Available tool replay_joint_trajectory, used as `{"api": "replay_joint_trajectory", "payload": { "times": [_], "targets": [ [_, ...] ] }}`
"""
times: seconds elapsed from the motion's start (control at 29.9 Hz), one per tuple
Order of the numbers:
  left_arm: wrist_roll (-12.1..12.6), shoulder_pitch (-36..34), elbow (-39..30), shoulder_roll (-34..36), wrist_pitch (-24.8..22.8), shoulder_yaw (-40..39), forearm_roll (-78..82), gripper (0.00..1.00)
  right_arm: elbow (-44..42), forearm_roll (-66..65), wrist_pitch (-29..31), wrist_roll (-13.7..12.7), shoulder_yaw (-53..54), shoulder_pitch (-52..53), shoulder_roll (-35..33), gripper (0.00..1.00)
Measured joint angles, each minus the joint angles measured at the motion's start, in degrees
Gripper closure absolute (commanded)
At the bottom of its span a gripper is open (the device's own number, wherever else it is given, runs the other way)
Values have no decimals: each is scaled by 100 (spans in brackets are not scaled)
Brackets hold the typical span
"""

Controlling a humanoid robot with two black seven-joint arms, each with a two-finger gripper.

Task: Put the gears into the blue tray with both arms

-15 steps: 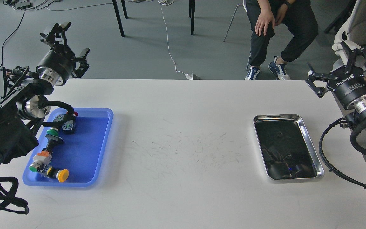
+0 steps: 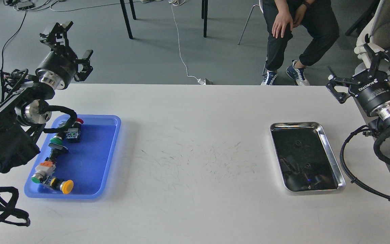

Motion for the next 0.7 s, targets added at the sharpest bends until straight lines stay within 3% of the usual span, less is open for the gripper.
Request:
{"api": "replay_joint_trajectory", "payload": {
  "times": [0.47, 0.7],
  "targets": [
    [40, 8, 19, 37, -23, 84, -10, 2, 17, -83, 21, -6, -357, 165, -188, 1],
    [-30, 8, 13, 16, 1, 83, -23, 2, 173, -646, 14, -20, -1466, 862, -782, 1]
  ]
}}
